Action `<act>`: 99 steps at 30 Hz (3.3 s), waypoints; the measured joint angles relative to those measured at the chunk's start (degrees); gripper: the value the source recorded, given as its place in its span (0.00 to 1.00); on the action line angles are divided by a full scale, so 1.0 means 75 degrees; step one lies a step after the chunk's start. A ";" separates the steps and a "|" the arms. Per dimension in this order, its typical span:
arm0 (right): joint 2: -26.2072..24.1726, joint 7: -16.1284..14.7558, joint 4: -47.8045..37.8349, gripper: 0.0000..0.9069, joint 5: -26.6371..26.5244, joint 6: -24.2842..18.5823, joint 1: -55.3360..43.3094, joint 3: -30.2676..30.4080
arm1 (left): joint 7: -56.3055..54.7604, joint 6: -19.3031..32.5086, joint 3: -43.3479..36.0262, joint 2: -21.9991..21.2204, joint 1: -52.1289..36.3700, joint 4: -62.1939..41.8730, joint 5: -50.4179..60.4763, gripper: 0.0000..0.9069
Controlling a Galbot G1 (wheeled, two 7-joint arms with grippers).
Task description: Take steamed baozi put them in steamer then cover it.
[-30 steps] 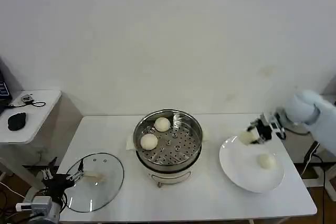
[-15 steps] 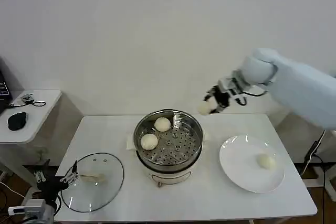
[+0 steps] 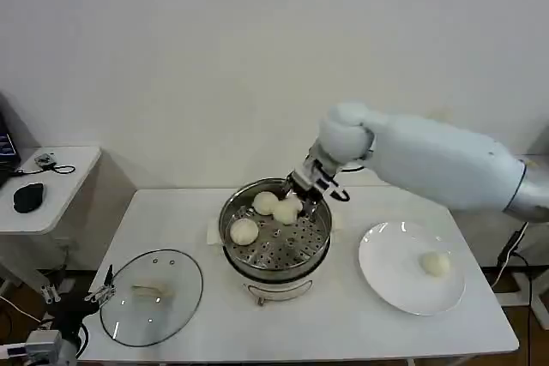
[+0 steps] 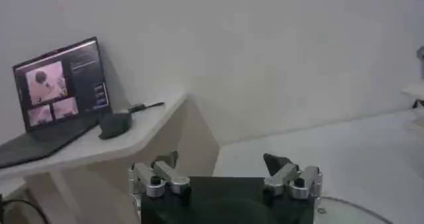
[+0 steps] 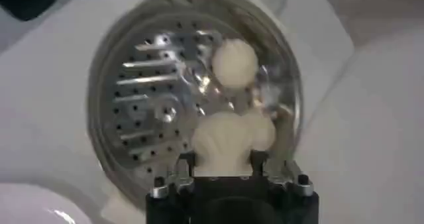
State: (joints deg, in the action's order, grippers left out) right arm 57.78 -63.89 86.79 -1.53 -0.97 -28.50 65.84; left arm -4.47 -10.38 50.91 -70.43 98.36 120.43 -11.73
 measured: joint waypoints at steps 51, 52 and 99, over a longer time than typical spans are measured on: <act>-0.1134 0.0641 -0.0082 1.00 0.0151 -0.1060 -0.0183 -0.0079 | -0.0001 -0.0010 -0.0088 0.0213 -0.0270 -0.0093 -0.0105 1.00; -0.1280 0.0637 -0.0100 1.00 0.0109 -0.0944 -0.0186 -0.0092 | -0.0002 -0.0007 -0.0124 0.0234 -0.0290 -0.0114 -0.0105 1.00; -0.4163 0.0645 -0.1943 1.00 0.1580 0.0622 0.4962 -0.3699 | -0.0011 0.0053 -0.0684 0.0413 -0.0568 -0.0595 -0.0033 1.00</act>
State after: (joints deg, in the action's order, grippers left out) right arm 26.56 -59.05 72.22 10.31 3.70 8.71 38.10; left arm -4.55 -9.98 45.79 -67.34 94.10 115.96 -11.97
